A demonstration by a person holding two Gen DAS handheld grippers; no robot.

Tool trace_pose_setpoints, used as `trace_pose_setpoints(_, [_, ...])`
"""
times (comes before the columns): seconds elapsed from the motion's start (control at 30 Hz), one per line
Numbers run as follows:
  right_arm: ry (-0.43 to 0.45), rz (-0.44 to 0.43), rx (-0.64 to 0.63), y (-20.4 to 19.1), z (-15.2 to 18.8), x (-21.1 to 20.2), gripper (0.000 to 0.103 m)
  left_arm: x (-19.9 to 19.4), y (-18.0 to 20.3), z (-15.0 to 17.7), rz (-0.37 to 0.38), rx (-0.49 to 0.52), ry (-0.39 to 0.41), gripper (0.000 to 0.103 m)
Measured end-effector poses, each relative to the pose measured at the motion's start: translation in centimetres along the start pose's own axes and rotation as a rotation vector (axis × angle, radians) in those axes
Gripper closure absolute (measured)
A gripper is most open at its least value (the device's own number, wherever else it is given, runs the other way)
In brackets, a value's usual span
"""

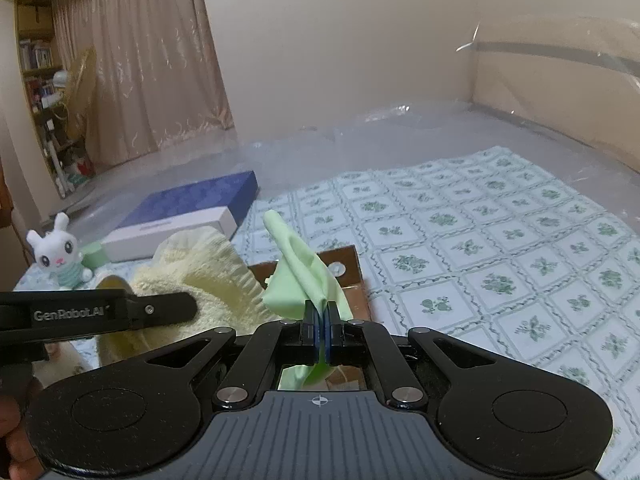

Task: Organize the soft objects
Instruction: 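Carry the towel in the left gripper while the right gripper carries the green cloth to the box, then open the left gripper over the box while the right gripper releases the green cloth into it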

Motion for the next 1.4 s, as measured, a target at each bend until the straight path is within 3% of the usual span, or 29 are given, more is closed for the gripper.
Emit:
trace_pose_setpoints(0.17, [-0.040, -0.019, -0.002, 0.6, 0.2, 3.5, 0.101, 3.0, -0.9, 0.1, -0.031, -0.001, -0.018, 0.069])
trace_pose_setpoints(0.3, [-0.070, -0.033, 0.003, 0.8, 0.7, 5.7, 0.100, 3.7, -1.3, 0.7, -0.029, 0.028, -0.032, 0.035])
trace_pose_setpoints(0.33, [-0.075, -0.036, 0.004, 0.7, 0.8, 6.1, 0.100, 3.5, -1.3, 0.8, -0.033, 0.040, -0.024, 0.031])
trace_pose_setpoints(0.53, [-0.097, -0.056, 0.010, 0.8, 1.2, 7.8, 0.100, 1.8, -1.6, 1.8, -0.039, 0.082, -0.001, 0.030])
trace_pose_setpoints(0.87, [-0.086, -0.118, 0.025, 0.8, 1.5, 8.0, 0.100, -0.3, -2.7, 4.0, -0.050, 0.102, -0.042, 0.029])
trace_pose_setpoints(0.97, [-0.089, -0.130, 0.033, 0.8, 1.7, 7.5, 0.086, -1.1, -3.1, 4.6, -0.056, 0.105, -0.048, 0.026])
trace_pose_setpoints(1.03, [-0.085, -0.141, 0.050, 1.0, 1.8, 7.0, 0.049, -1.5, -3.3, 4.9, -0.066, 0.110, -0.052, 0.025])
trace_pose_setpoints(1.07, [-0.083, -0.142, 0.055, 1.1, 1.9, 6.7, 0.045, -1.8, -3.5, 5.1, -0.069, 0.109, -0.053, 0.025])
trace_pose_setpoints(1.4, [-0.065, -0.094, 0.075, 1.5, 2.3, 1.5, 0.044, -5.9, -4.3, 7.1, -0.063, 0.111, -0.044, 0.020])
Point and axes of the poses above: each gripper's, at about its wrist camera, not at the fingertips, and x roughly the way its jaws point, y to its right, z to its underside, the point moved 3 cm from there along x, roughly the way its jaws point, and after that the axes turned 13 degrees about -x, right-handed, at the moved point
